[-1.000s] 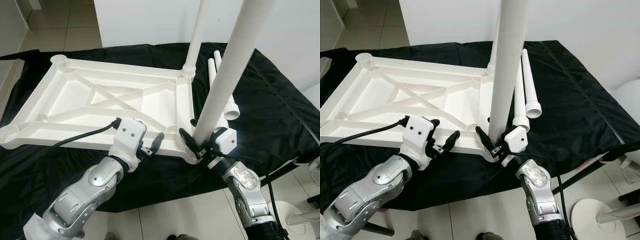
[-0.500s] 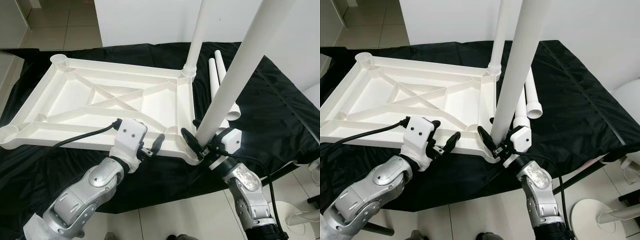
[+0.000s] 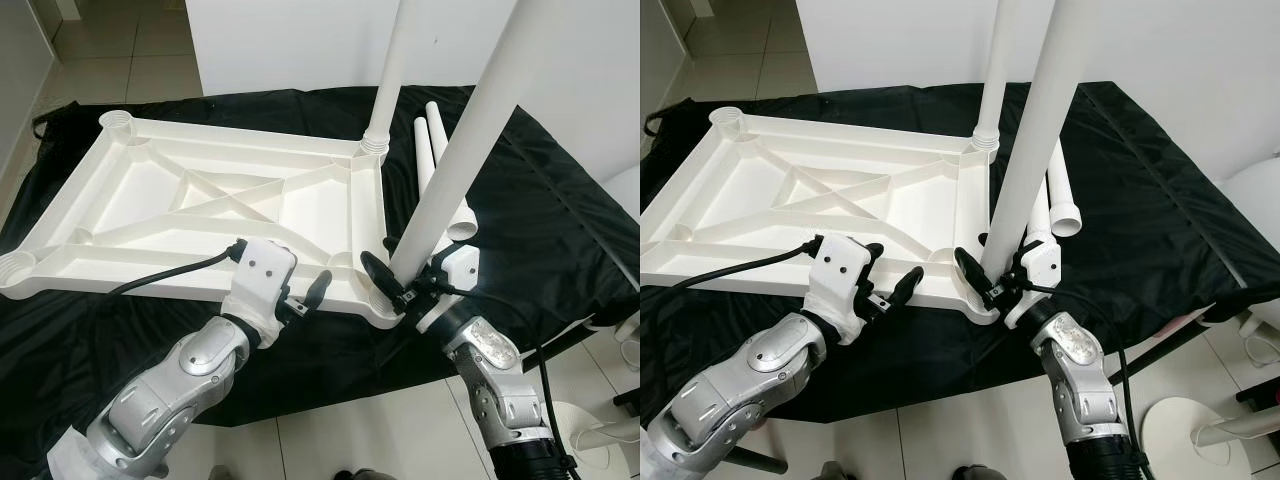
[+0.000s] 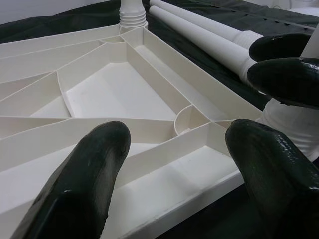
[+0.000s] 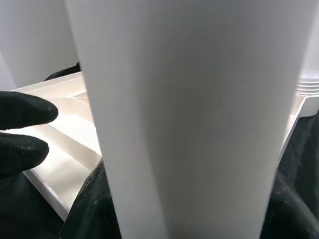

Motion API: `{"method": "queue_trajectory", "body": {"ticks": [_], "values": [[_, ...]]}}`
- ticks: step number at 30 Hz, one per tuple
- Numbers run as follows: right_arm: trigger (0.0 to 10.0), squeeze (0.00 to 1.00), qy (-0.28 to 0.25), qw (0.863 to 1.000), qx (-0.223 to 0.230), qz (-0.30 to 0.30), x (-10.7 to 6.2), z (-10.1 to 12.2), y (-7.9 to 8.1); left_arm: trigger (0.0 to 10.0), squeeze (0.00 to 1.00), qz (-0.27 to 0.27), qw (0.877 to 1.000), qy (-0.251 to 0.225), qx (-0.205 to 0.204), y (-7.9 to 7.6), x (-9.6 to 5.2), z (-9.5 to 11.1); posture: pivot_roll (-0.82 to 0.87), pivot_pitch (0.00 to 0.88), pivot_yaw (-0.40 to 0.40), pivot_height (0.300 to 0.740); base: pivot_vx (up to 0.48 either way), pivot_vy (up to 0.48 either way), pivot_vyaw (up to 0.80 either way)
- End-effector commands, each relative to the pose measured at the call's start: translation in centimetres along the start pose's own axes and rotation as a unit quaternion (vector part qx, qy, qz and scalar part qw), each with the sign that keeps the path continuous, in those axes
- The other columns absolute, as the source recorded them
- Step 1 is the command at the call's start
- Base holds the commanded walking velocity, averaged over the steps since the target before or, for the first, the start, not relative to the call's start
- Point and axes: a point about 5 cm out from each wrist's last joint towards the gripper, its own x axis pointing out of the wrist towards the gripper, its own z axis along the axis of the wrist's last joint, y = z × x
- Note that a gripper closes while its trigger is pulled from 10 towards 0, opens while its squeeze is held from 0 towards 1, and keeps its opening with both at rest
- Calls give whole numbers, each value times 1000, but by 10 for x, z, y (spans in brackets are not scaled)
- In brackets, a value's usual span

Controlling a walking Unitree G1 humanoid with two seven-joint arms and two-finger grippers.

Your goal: Building children table

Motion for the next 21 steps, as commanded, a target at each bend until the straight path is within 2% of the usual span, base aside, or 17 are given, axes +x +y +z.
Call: {"method": "queue_trajectory", "body": {"ticks": [1, 10, 12, 13, 16, 21], "values": [[10000, 0, 79, 995, 60, -23, -8, -32, 1, 10000, 0, -131, 991, 3, 5, -15, -2, 1, 24, 123, -5, 740, 0, 0, 0], [10000, 0, 69, 996, 43, -29, -7, -28, 3, 10000, 0, -131, 991, 2, 5, -16, -2, 1, 25, 116, -6, 740, 0, 0, 0], [10000, 0, 52, 995, 40, -71, -5, -24, 6, 10000, 0, -131, 991, 2, 6, -16, -2, 1, 24, 118, -9, 740, 0, 0, 0], [10000, 0, 52, 995, 40, -71, -5, -24, 6, 10000, 0, -131, 991, 2, 6, -16, -2, 1, 24, 118, -9, 740, 0, 0, 0], [10000, 0, 47, 986, 12, -160, 1, -20, 10, 10000, 0, -129, 992, -1, 6, -15, 0, 2, 20, 121, -14, 740, 0, 0, 0], [10000, 0, 65, 977, 7, -202, 7, -23, 17, 10000, 0, -128, 992, -3, 6, -15, 1, 2, 19, 122, -23, 740, 0, 0, 0]]}}
